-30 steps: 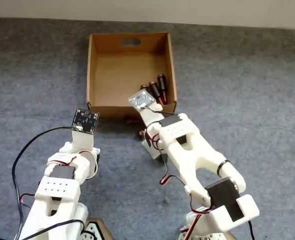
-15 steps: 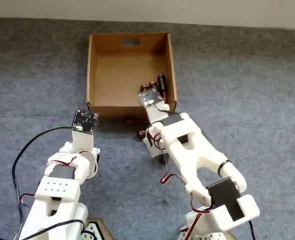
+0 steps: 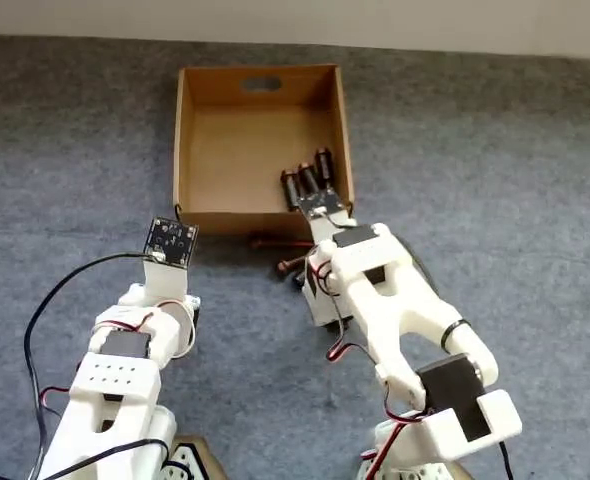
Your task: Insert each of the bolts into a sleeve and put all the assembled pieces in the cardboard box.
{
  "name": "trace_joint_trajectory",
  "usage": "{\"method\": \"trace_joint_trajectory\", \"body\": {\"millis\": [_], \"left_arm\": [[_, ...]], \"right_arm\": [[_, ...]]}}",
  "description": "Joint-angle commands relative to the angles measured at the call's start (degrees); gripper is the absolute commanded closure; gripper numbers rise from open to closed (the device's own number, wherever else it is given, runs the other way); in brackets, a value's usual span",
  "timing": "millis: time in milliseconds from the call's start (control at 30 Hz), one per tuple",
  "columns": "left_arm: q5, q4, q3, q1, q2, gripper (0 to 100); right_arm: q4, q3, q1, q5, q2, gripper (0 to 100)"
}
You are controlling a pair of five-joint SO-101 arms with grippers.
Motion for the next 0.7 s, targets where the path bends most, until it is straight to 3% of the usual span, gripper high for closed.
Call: {"method": "trace_joint_trajectory", "body": {"millis": [0,133,300,433,667], "left_arm": [[-0.5,-1.0,-0.3,0.7,-0.8,99],[-0.5,-1.0,-0.3,0.7,-0.8,99],[-0.5,-1.0,-0.3,0.7,-0.8,99],[-0.5,-1.0,-0.3,0.7,-0.8,99],[-0.5,-1.0,-0.3,0.7,-0.8,99]], "right_arm": [[0.7,-1.7,0.7,1.9,-0.9,99.2],[-0.2,2.6,-2.1,9.6,-5.1,99.2],[-8.7,13.7,-3.7,10.2,-20.1,99.2],[-9.1,19.5,1.4,10.2,-29.3,99.2],[1.4,21.7,11.2,10.6,-31.7,99.2]]}}
